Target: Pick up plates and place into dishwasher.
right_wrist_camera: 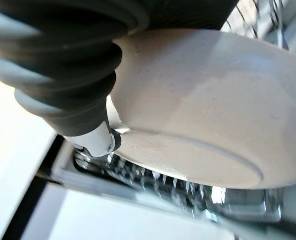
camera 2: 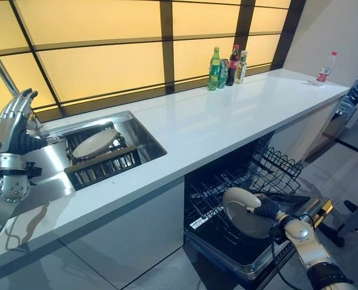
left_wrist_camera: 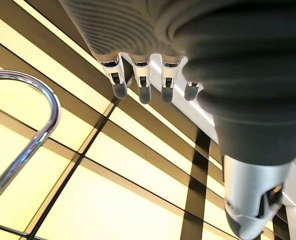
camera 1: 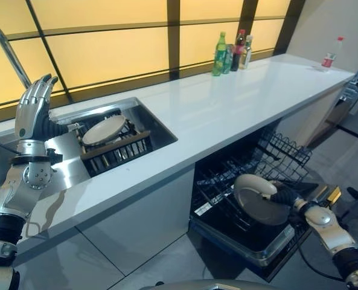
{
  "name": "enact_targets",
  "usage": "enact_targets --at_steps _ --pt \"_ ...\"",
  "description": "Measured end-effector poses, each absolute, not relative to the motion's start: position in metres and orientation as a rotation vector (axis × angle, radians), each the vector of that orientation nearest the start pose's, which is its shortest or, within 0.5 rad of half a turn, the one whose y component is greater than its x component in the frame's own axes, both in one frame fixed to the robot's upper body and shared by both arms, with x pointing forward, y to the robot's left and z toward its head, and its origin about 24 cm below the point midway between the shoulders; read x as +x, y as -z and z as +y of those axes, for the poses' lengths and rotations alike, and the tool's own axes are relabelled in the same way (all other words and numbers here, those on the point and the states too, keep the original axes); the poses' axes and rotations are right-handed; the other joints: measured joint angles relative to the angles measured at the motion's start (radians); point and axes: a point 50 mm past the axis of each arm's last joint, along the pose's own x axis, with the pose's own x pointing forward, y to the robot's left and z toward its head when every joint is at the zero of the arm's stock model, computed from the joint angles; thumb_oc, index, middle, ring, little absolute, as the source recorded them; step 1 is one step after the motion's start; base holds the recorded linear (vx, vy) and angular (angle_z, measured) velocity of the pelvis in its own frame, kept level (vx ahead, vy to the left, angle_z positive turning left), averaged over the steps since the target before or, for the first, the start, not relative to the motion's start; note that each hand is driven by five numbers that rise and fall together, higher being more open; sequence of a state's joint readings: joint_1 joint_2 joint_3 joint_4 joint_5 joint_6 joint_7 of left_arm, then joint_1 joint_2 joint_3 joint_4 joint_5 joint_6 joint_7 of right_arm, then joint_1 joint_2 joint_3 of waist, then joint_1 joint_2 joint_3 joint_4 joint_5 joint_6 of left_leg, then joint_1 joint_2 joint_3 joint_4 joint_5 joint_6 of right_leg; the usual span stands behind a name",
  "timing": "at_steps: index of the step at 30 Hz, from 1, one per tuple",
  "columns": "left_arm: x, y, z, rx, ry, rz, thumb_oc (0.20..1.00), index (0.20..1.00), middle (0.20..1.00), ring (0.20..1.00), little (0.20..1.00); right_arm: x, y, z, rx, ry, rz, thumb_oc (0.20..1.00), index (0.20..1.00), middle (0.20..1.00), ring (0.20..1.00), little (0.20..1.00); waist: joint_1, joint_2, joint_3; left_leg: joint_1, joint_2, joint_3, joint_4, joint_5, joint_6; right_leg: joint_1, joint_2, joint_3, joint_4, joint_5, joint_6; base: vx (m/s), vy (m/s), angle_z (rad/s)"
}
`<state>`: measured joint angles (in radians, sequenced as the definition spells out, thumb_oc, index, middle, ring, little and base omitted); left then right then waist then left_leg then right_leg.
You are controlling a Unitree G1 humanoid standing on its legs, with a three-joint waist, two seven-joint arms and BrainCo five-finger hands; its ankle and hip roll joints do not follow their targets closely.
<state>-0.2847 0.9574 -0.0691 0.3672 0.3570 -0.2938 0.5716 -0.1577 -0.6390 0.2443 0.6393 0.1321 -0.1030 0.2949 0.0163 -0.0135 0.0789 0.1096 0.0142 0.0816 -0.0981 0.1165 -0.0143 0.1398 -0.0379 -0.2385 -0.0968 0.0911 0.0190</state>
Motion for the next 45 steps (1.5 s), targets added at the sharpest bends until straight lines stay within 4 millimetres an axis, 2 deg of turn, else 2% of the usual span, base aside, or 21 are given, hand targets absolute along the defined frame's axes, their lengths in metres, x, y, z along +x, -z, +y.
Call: enact_targets --at_steps 6,7,13,20,25,26,27,28,33,35,36,39,41,43,45 --pt "0.288 -0.178 0.309 1.187 -0.385 -0.534 1.0 1.0 1.0 1.0 1.0 0.264 0.032 -0.276 -0.473 -0.251 0.587 0.2 0.2 0.2 0.2 0.2 0.035 -0.001 -0.001 0.001 -0.003 -0.024 0.0 0.002 -0.002 0.011 -0.002 -0.022 0.0 -0.005 -0.007 0.03 -0.014 0.12" --pt "0.289 -0.178 0.308 1.183 -0.379 -0.531 1.0 1.0 1.0 1.0 1.0 0.265 0.035 -0.276 -0.466 -0.245 0.607 0.2 0.2 0.2 0.2 0.2 0.053 0.0 0.0 0.002 -0.004 -0.029 0.0 0.002 -0.002 0.016 -0.002 -0.027 0.0 -0.006 -0.009 0.05 -0.022 0.11" --pt "0.291 -0.189 0.284 1.155 -0.282 -0.606 1.0 1.0 1.0 1.0 1.0 0.256 0.056 -0.283 -0.465 -0.181 0.75 0.2 0.2 0.2 0.2 0.2 0.089 0.002 0.001 0.001 -0.006 -0.043 0.0 0.003 -0.003 0.02 -0.003 -0.042 0.0 -0.007 -0.011 0.03 -0.017 0.08" --pt "0.288 -0.199 0.265 1.138 -0.21 -0.676 1.0 1.0 1.0 1.0 1.0 0.254 0.058 -0.29 -0.475 -0.13 0.814 0.2 0.2 0.2 0.2 0.2 0.113 0.013 0.007 -0.024 -0.01 -0.077 0.0 0.002 -0.001 0.014 -0.002 -0.056 0.0 -0.014 -0.018 0.0 -0.013 0.11" --pt "0.287 -0.201 0.259 1.144 -0.164 -0.684 1.0 1.0 1.0 1.0 1.0 0.255 0.057 -0.295 -0.481 -0.095 0.835 0.2 0.2 0.2 0.2 0.2 0.118 0.037 0.022 -0.033 -0.012 -0.09 0.001 0.016 -0.006 0.006 -0.003 -0.074 0.0 -0.013 -0.018 0.03 -0.001 0.12" --pt "0.287 -0.201 0.258 1.147 -0.153 -0.682 1.0 1.0 1.0 1.0 1.0 0.255 0.056 -0.296 -0.483 -0.089 0.832 0.58 0.58 0.58 0.58 0.58 0.117 0.04 0.024 -0.034 -0.013 -0.092 0.001 0.016 -0.006 0.006 -0.004 -0.076 0.0 -0.013 -0.018 0.0 0.0 0.04" --pt "0.287 -0.201 0.258 1.15 -0.146 -0.676 1.0 1.0 1.0 1.0 1.0 0.256 0.056 -0.296 -0.483 -0.088 0.829 0.925 0.925 0.925 0.925 0.925 0.116 0.042 0.026 -0.034 -0.013 -0.093 0.0 0.016 -0.006 0.006 -0.004 -0.077 0.0 -0.013 -0.018 -0.01 0.005 0.03" --pt "0.287 -0.201 0.258 1.154 -0.139 -0.672 1.0 1.0 1.0 1.0 1.0 0.256 0.055 -0.296 -0.485 -0.084 0.826 1.0 1.0 1.0 1.0 1.0 0.114 0.044 0.027 -0.035 -0.013 -0.094 0.0 0.016 -0.006 0.006 -0.004 -0.078 0.0 -0.013 -0.018 0.0 0.0 0.0" --pt "0.288 -0.199 0.258 1.174 -0.135 -0.653 1.0 1.0 1.0 1.0 1.0 0.26 0.051 -0.297 -0.499 -0.051 0.778 1.0 1.0 1.0 1.0 1.0 0.108 0.061 0.048 -0.035 -0.012 -0.095 0.0 0.016 -0.006 0.005 -0.003 -0.079 0.0 -0.014 -0.018 0.0 0.022 -0.01" --pt "0.289 -0.197 0.261 1.186 -0.144 -0.628 1.0 1.0 1.0 1.0 1.0 0.268 0.041 -0.295 -0.518 -0.03 0.703 1.0 1.0 1.0 1.0 1.0 0.108 0.067 0.056 -0.036 -0.012 -0.095 0.0 0.016 -0.006 0.005 -0.003 -0.079 0.0 -0.014 -0.019 0.05 0.085 0.0" --pt "0.29 -0.195 0.263 1.191 -0.147 -0.613 1.0 1.0 1.0 1.0 1.0 0.275 0.032 -0.295 -0.536 -0.018 0.644 1.0 1.0 1.0 1.0 1.0 0.093 0.068 0.061 -0.036 -0.012 -0.095 0.0 0.016 -0.005 0.005 -0.003 -0.079 0.0 -0.014 -0.019 0.07 0.125 0.01" --pt "0.295 -0.183 0.275 1.218 -0.172 -0.512 1.0 1.0 1.0 1.0 1.0 0.302 -0.02 -0.284 -0.609 0.023 0.353 1.0 1.0 1.0 1.0 1.0 0.069 0.082 0.074 -0.035 -0.013 -0.088 0.001 0.015 -0.003 0.002 -0.006 -0.077 0.0 -0.013 -0.017 0.04 0.112 -0.03" --pt "0.297 -0.177 0.284 1.228 -0.193 -0.451 1.0 1.0 1.0 1.0 1.0 0.313 -0.055 -0.276 -0.634 0.051 0.172 1.0 1.0 1.0 1.0 1.0 0.045 0.081 0.082 -0.034 -0.014 -0.083 0.001 0.017 -0.008 0.0 -0.007 -0.071 0.0 -0.013 -0.017 0.04 0.106 -0.05" --pt "0.298 -0.172 0.293 1.236 -0.215 -0.403 1.0 1.0 1.0 1.0 1.0 0.316 -0.082 -0.271 -0.655 0.079 0.027 1.0 1.0 1.0 1.0 1.0 0.027 0.079 0.094 -0.035 -0.015 -0.08 0.001 0.017 -0.007 -0.001 -0.007 -0.066 0.0 -0.012 -0.016 0.03 0.098 -0.05" --pt "0.299 -0.17 0.297 1.237 -0.234 -0.374 1.0 1.0 1.0 1.0 1.0 0.309 -0.101 -0.273 -0.691 0.088 -0.068 1.0 1.0 1.0 1.0 1.0 0.019 0.079 0.104 -0.035 -0.015 -0.072 0.001 0.015 -0.003 -0.004 -0.007 -0.054 0.0 -0.011 -0.015 0.03 0.089 -0.12"
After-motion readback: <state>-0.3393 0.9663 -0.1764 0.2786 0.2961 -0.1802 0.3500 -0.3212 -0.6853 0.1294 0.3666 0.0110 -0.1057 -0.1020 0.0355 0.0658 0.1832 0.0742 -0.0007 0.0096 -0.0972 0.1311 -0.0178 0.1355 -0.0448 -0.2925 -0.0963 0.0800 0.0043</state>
